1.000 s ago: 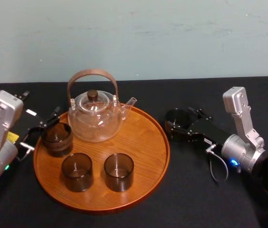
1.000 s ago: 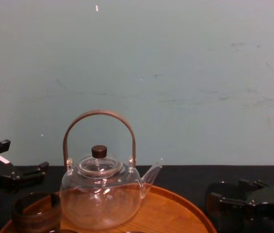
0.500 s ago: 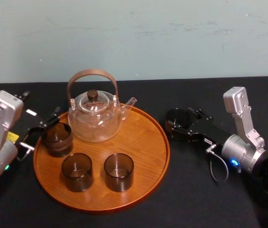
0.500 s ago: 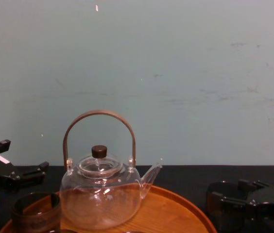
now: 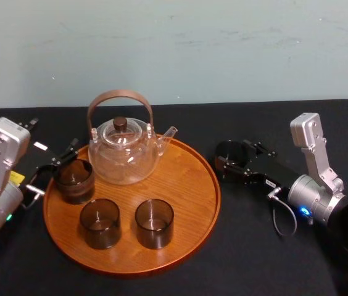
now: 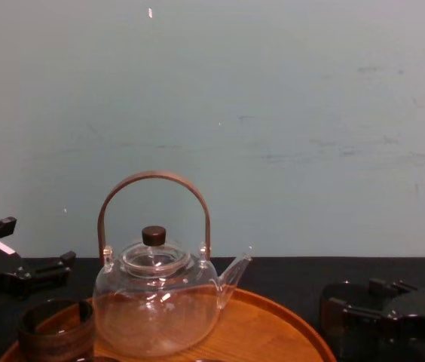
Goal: Pick up the glass from the table and place it on the tray.
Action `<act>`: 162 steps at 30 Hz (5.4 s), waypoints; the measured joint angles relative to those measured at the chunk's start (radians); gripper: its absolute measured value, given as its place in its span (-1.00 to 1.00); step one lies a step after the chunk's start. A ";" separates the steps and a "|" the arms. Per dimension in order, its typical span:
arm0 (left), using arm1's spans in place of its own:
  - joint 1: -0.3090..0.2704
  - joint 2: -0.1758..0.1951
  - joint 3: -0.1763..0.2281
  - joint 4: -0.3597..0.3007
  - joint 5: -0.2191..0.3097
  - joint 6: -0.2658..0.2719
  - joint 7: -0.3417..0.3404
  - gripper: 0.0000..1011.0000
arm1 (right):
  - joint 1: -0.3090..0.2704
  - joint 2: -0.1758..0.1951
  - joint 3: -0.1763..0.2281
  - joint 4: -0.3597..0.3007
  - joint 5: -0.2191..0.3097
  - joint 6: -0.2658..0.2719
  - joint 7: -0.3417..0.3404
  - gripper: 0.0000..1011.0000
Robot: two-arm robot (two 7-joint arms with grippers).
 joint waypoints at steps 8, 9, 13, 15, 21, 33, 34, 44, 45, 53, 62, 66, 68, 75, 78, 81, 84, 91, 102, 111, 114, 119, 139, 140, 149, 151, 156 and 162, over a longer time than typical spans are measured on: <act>0.000 0.000 0.000 0.000 0.000 0.000 0.000 0.98 | 0.000 0.000 0.000 0.000 0.000 0.000 0.000 0.75; 0.000 0.000 0.000 0.000 0.000 0.000 0.000 0.98 | 0.000 0.000 0.000 0.000 0.000 0.000 0.000 0.75; 0.000 0.000 0.000 0.000 0.000 0.000 0.000 0.98 | -0.001 0.000 0.001 0.000 0.001 -0.002 0.001 0.75; 0.000 0.000 0.000 0.000 0.000 0.000 0.000 0.98 | -0.005 -0.001 0.007 -0.001 0.008 -0.012 0.003 0.75; 0.000 0.000 0.000 0.000 0.000 0.000 0.000 0.98 | -0.023 0.007 0.017 -0.041 0.009 -0.033 -0.007 0.75; 0.000 0.000 0.000 0.000 0.000 0.000 0.000 0.98 | -0.056 0.017 0.010 -0.132 0.002 -0.048 -0.002 0.75; 0.000 0.000 0.000 0.000 0.000 0.000 0.000 0.98 | -0.059 0.018 0.007 -0.140 0.002 -0.049 0.000 0.75; 0.000 0.000 0.000 0.000 0.000 0.000 0.000 0.98 | -0.068 0.025 -0.005 -0.173 0.004 -0.049 0.008 0.75; 0.000 0.000 0.000 0.000 0.000 0.000 0.000 0.98 | -0.069 0.025 -0.007 -0.175 0.004 -0.050 0.009 0.75; 0.000 0.000 0.000 0.000 0.000 0.000 0.000 0.98 | -0.077 0.031 -0.016 -0.203 0.006 -0.053 0.014 0.75; 0.000 0.000 0.000 0.000 0.000 0.000 0.000 0.98 | -0.086 0.039 -0.026 -0.236 0.006 -0.055 0.015 0.75; 0.000 0.000 0.000 0.000 0.000 0.000 0.000 0.98 | -0.092 0.043 -0.029 -0.256 0.005 -0.055 0.013 0.75; 0.000 0.000 0.000 0.000 0.000 0.000 0.000 0.98 | -0.093 0.043 -0.031 -0.259 0.005 -0.055 0.014 0.75; 0.000 0.000 0.000 0.000 0.000 0.000 0.000 0.98 | -0.096 0.041 -0.048 -0.271 0.010 -0.055 0.027 0.75; 0.000 0.000 0.000 0.000 0.000 0.000 0.000 0.98 | -0.096 0.041 -0.055 -0.271 0.011 -0.054 0.032 0.75; 0.000 0.000 0.000 0.000 0.000 0.000 0.000 0.98 | -0.095 0.040 -0.064 -0.271 0.013 -0.052 0.037 0.75; 0.000 0.000 0.000 0.000 0.000 0.000 0.000 0.98 | -0.094 0.038 -0.070 -0.267 0.016 -0.050 0.041 0.75; 0.000 0.000 0.000 0.000 0.000 0.000 0.000 0.98 | -0.085 0.029 -0.078 -0.232 0.017 -0.054 0.042 0.75; 0.000 0.000 0.000 0.000 0.000 0.000 0.000 0.98 | -0.061 0.017 -0.079 -0.171 0.017 -0.072 0.045 0.75; 0.000 0.000 0.000 0.000 0.000 0.000 0.000 0.98 | -0.053 0.008 -0.090 -0.153 0.017 -0.080 0.060 0.75; 0.000 0.000 0.000 0.000 0.000 0.000 0.000 0.98 | -0.052 0.006 -0.095 -0.153 0.017 -0.081 0.064 0.75; 0.000 0.000 0.000 0.000 0.000 0.000 0.000 0.98 | -0.049 0.004 -0.107 -0.151 0.006 -0.084 0.067 0.75; 0.000 0.000 0.000 0.000 0.000 0.000 0.000 0.98 | -0.037 -0.003 -0.126 -0.127 -0.031 -0.097 0.062 0.75; 0.000 0.000 0.000 0.000 0.000 0.000 0.000 0.98 | -0.036 -0.003 -0.126 -0.126 -0.032 -0.097 0.062 0.75; 0.000 0.000 0.000 0.000 0.000 0.000 0.000 0.98 | -0.032 -0.008 -0.126 -0.111 -0.036 -0.102 0.062 0.75; 0.000 0.000 0.000 0.000 0.000 0.000 0.000 0.98 | -0.031 -0.010 -0.126 -0.104 -0.037 -0.104 0.062 0.75; 0.000 0.000 0.000 0.000 0.000 0.000 0.000 0.98 | -0.027 -0.015 -0.127 -0.091 -0.038 -0.107 0.064 0.75; 0.000 0.000 0.000 0.000 0.000 0.000 0.000 0.98 | -0.027 -0.018 -0.126 -0.087 -0.042 -0.104 0.056 0.75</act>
